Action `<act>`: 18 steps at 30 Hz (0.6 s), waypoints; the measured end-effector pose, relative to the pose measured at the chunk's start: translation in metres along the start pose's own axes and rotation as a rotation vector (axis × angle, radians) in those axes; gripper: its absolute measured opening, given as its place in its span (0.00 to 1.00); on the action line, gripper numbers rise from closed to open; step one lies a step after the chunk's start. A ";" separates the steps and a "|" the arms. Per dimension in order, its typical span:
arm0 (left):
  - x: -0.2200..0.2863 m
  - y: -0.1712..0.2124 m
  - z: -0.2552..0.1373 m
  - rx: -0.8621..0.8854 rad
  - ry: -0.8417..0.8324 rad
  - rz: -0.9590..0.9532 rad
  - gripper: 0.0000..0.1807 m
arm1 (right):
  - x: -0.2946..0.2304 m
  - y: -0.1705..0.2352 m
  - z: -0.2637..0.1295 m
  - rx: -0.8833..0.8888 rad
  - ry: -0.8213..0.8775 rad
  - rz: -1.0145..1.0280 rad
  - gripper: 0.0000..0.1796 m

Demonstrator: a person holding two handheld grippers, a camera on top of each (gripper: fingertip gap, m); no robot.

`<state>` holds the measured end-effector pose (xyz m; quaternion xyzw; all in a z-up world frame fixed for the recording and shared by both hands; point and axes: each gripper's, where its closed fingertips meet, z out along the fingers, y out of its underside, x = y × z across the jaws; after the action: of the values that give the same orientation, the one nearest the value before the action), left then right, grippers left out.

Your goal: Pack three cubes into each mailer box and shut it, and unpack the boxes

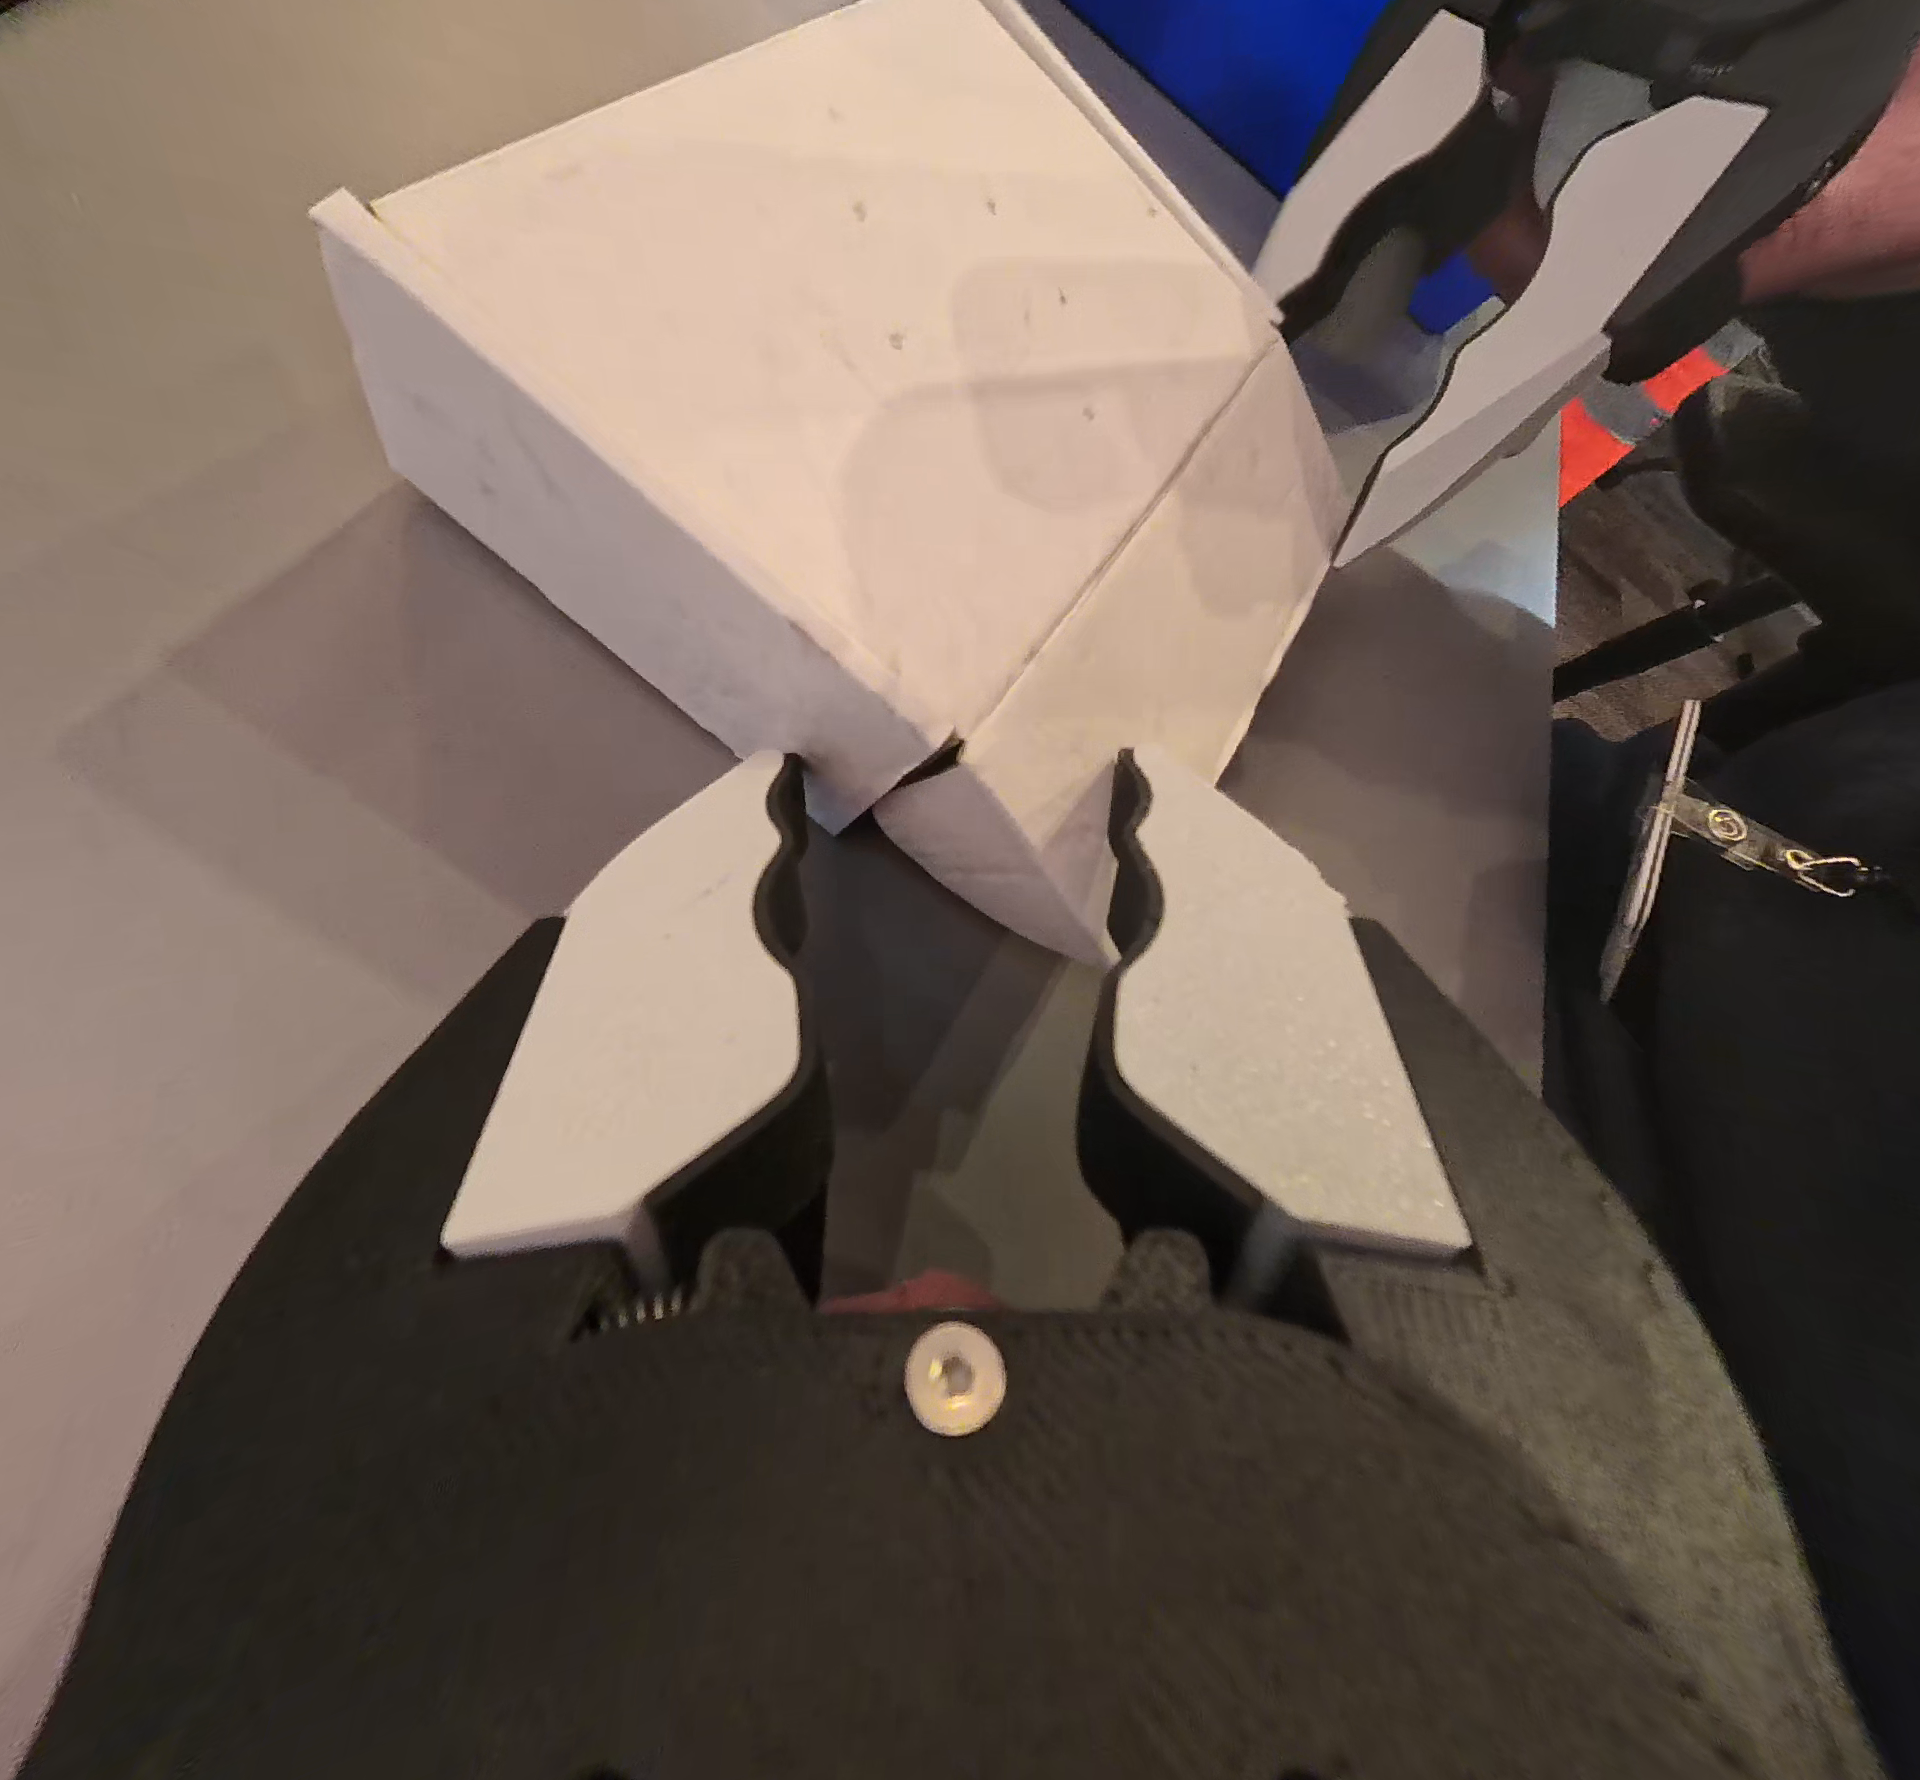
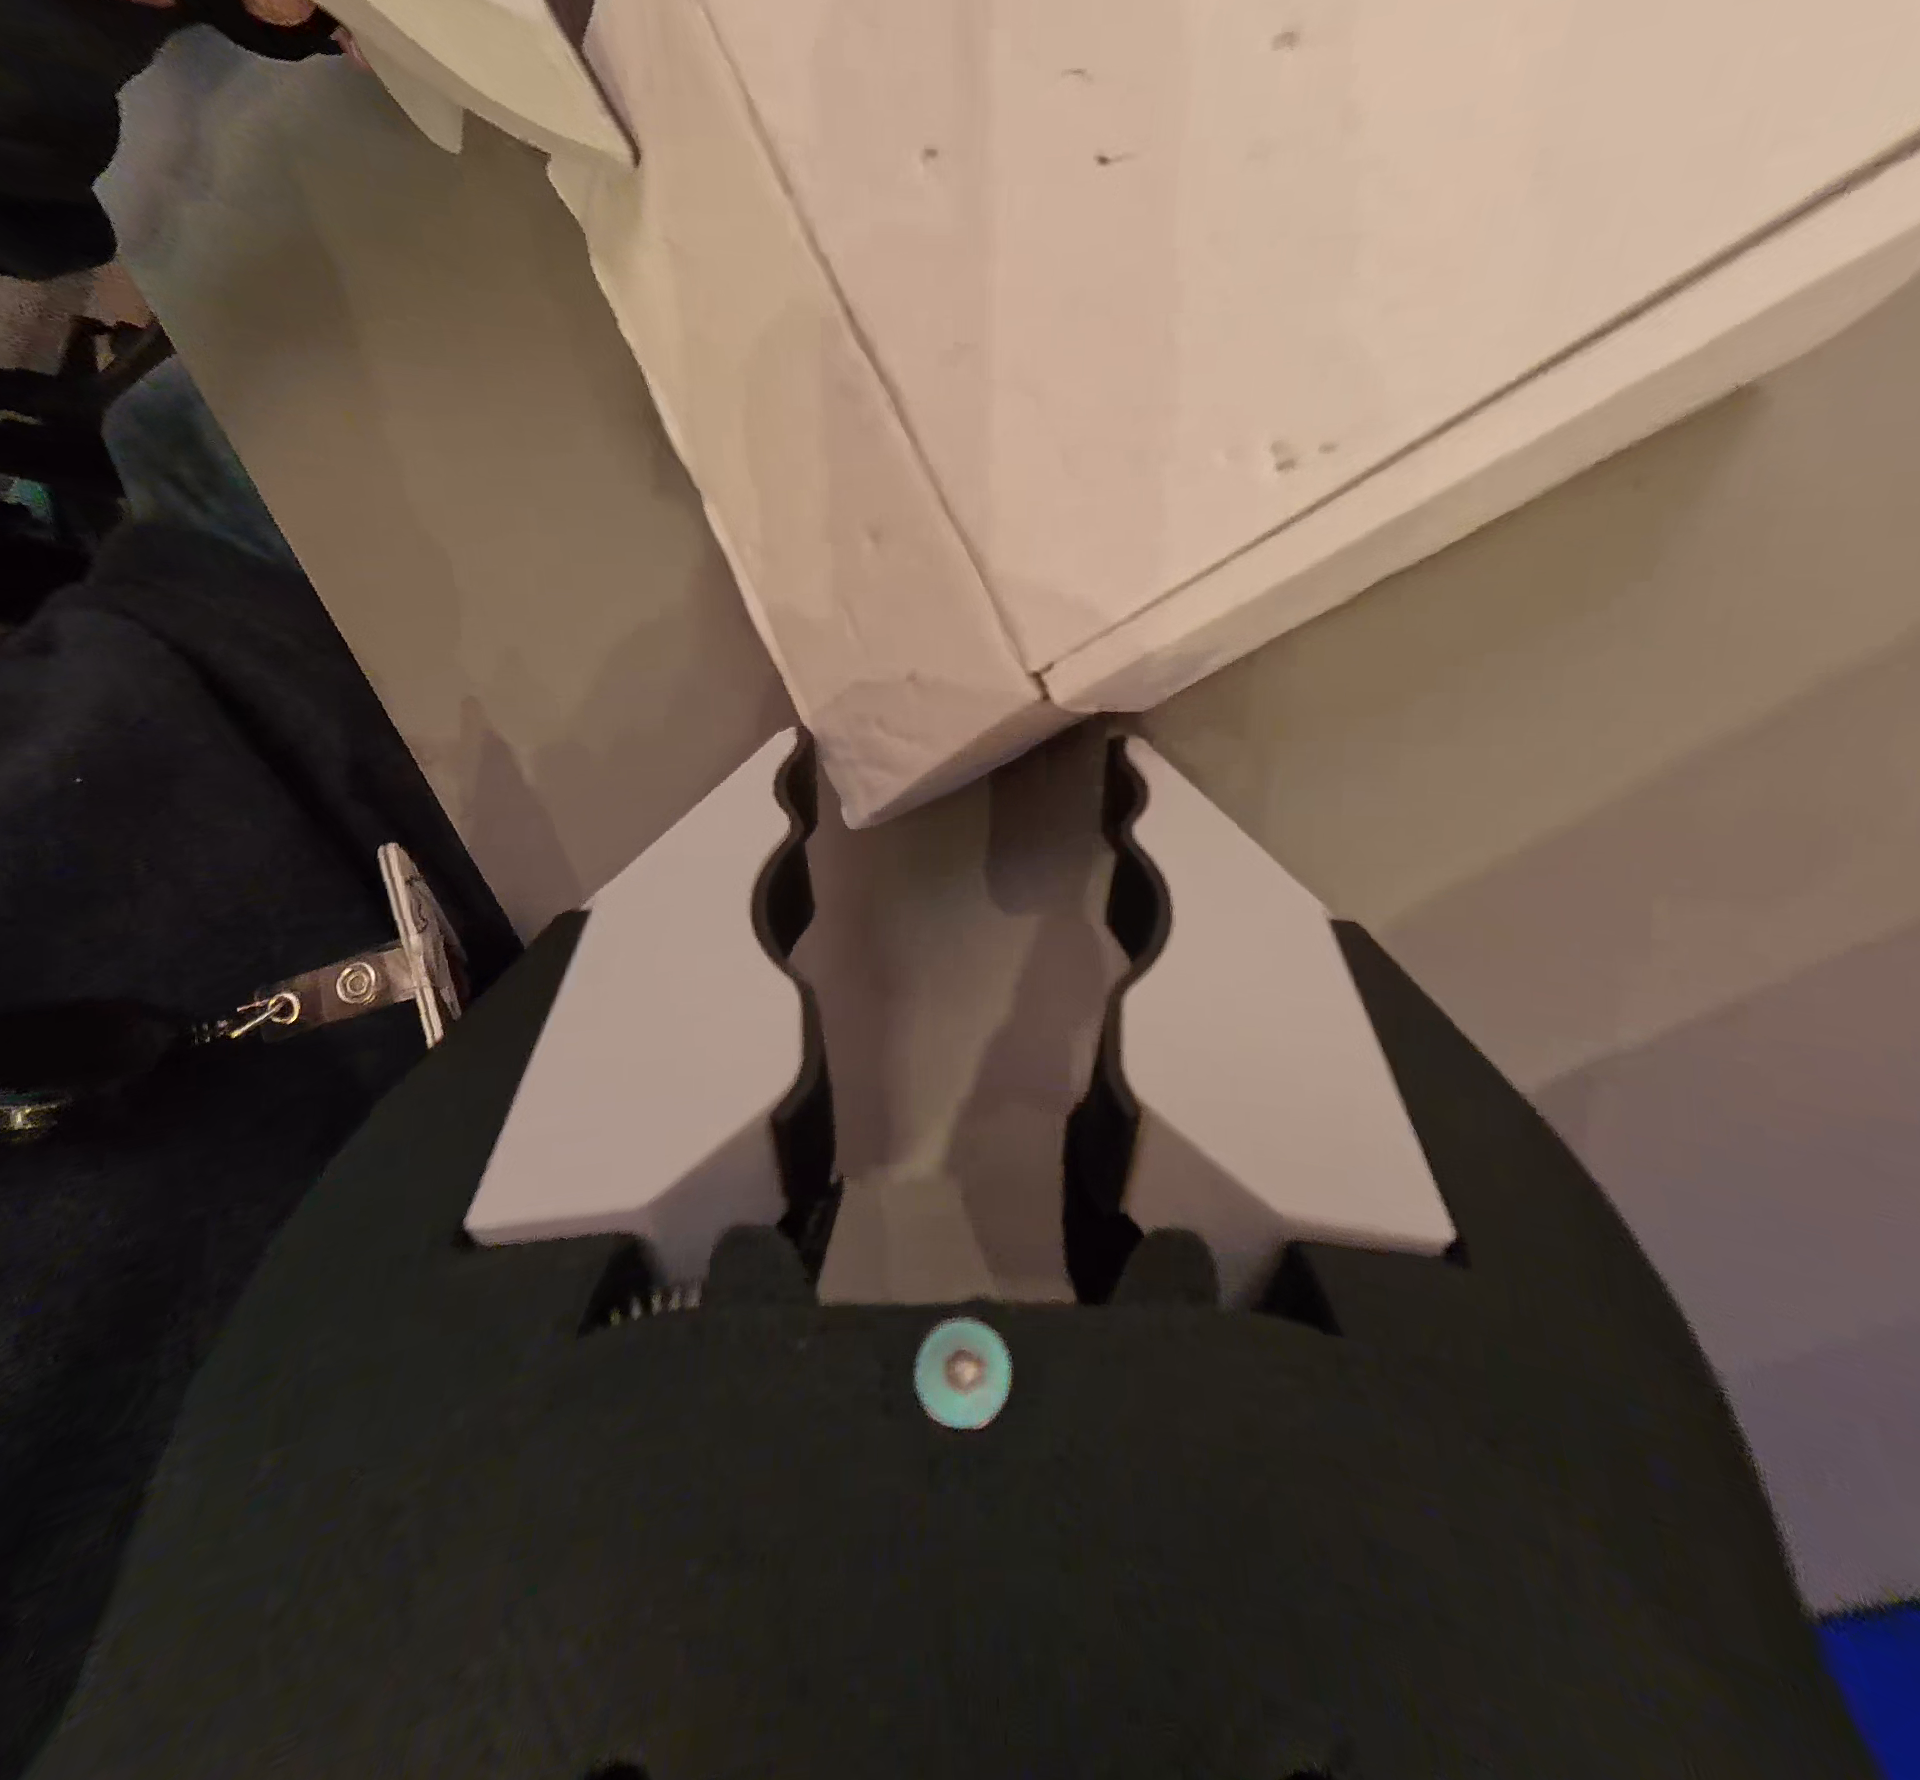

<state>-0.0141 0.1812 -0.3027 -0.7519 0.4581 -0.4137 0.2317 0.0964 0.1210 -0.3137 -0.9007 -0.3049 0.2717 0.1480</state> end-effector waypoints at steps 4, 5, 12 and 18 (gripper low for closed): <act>-0.001 -0.001 0.001 0.002 0.007 -0.006 0.31 | 0.008 0.003 -0.004 -0.023 0.032 0.006 0.34; -0.001 -0.001 0.001 -0.001 0.009 0.001 0.31 | 0.011 0.004 -0.003 -0.042 0.042 0.003 0.35; -0.002 0.002 0.005 -0.035 -0.004 0.046 0.27 | 0.019 -0.004 0.002 -0.084 0.084 -0.103 0.28; -0.007 0.003 0.005 -0.049 -0.051 0.084 0.23 | 0.026 -0.005 0.002 -0.113 0.113 -0.159 0.22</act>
<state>-0.0127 0.1857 -0.3100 -0.7478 0.4933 -0.3728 0.2418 0.1106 0.1415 -0.3236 -0.8945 -0.3813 0.1904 0.1348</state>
